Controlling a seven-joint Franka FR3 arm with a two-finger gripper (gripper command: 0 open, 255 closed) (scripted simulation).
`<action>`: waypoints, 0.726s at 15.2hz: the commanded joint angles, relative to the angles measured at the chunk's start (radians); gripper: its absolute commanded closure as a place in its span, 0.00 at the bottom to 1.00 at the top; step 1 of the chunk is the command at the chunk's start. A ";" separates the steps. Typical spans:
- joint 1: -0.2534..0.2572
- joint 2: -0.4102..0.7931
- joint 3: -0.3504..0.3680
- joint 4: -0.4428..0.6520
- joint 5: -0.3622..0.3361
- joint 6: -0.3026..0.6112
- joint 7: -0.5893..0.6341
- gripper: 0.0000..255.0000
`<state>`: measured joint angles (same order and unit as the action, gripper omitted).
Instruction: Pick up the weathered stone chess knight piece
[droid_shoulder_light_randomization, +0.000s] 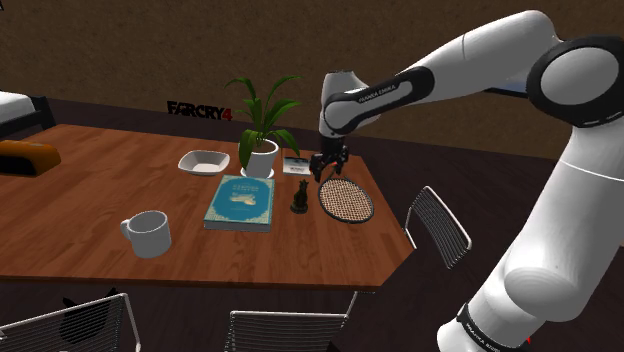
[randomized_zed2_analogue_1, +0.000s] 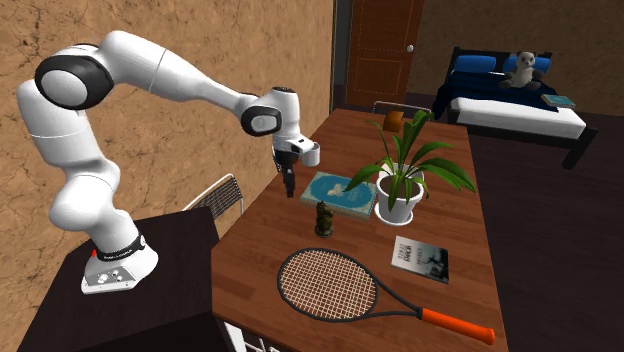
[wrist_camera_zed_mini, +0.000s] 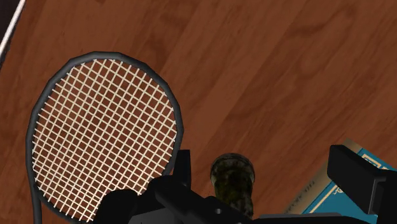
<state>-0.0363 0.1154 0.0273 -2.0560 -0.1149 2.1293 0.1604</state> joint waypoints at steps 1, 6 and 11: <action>0.000 0.077 -0.002 0.065 -0.008 0.017 0.008 0.00; -0.001 0.270 -0.012 0.248 -0.023 0.038 0.019 0.00; -0.001 0.428 -0.020 0.413 -0.030 0.042 0.024 0.00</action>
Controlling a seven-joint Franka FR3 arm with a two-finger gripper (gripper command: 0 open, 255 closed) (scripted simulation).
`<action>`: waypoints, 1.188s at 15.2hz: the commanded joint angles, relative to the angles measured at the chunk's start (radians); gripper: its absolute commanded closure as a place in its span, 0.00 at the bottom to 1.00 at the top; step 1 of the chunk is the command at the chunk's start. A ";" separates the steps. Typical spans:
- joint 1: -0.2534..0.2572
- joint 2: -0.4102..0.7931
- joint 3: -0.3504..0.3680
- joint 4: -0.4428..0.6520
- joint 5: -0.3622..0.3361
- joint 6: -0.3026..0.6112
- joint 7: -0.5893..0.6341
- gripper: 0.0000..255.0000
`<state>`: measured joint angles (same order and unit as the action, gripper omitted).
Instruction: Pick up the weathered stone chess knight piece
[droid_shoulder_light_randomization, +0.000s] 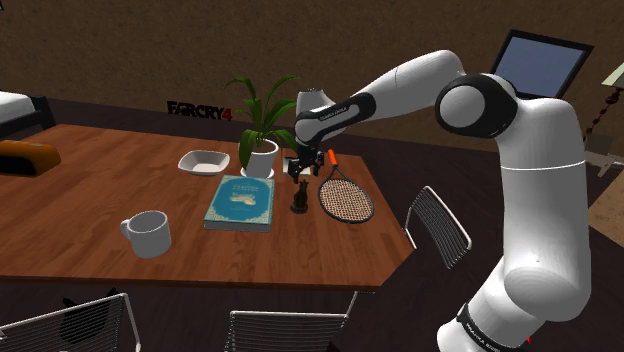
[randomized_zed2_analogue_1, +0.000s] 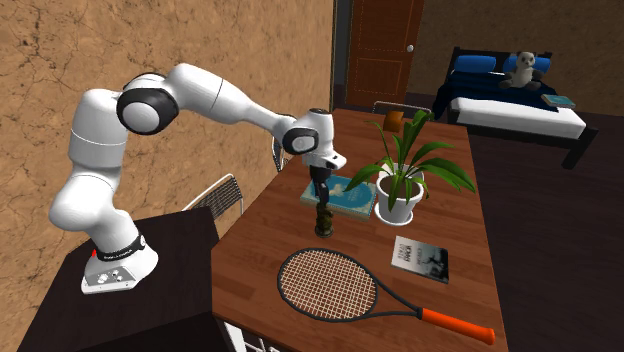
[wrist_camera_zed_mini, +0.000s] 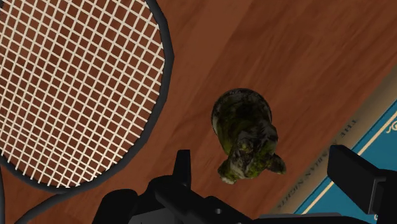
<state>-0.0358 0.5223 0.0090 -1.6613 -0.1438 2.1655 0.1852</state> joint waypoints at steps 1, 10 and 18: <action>-0.001 0.028 -0.002 0.015 -0.002 0.016 0.001 0.00; -0.001 0.068 -0.004 -0.001 -0.007 0.071 0.009 1.00; 0.000 0.070 -0.004 0.002 -0.006 0.070 0.009 1.00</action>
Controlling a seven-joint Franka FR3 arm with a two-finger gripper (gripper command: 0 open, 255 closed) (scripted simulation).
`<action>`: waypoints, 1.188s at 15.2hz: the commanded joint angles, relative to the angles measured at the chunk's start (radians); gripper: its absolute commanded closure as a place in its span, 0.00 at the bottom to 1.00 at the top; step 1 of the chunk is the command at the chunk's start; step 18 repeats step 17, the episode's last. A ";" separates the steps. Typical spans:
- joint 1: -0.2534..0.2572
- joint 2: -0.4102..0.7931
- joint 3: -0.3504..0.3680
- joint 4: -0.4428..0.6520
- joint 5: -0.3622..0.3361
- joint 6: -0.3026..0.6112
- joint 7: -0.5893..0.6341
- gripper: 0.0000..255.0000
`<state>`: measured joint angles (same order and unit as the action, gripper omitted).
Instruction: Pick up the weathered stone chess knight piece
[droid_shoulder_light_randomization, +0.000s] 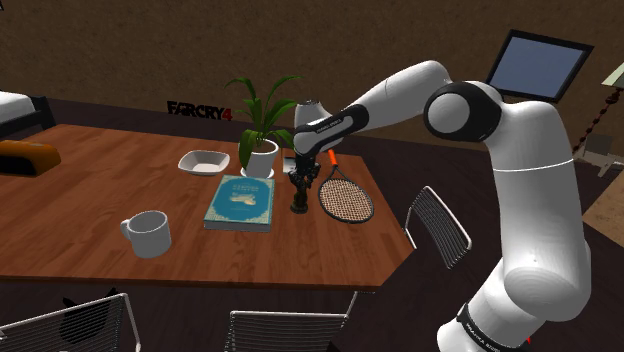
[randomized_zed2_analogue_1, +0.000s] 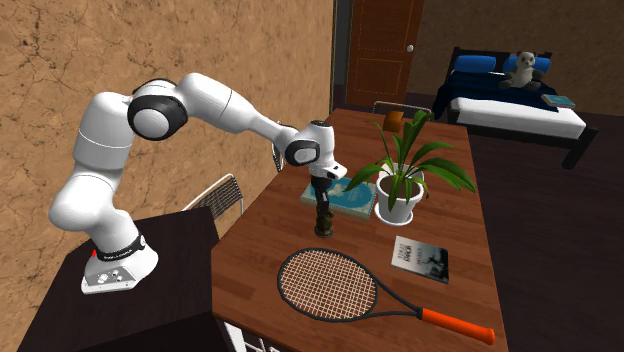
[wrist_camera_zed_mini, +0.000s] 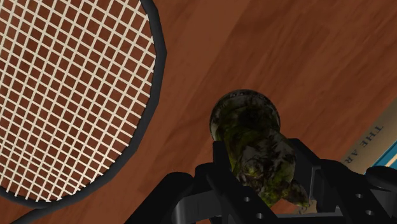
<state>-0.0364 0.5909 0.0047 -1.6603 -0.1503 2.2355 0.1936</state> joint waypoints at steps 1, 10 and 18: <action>0.000 -0.006 0.000 0.003 0.001 -0.010 -0.001 1.00; -0.001 -0.070 0.004 0.029 0.008 -0.099 -0.014 1.00; -0.001 -0.101 0.006 0.053 0.012 -0.154 -0.021 1.00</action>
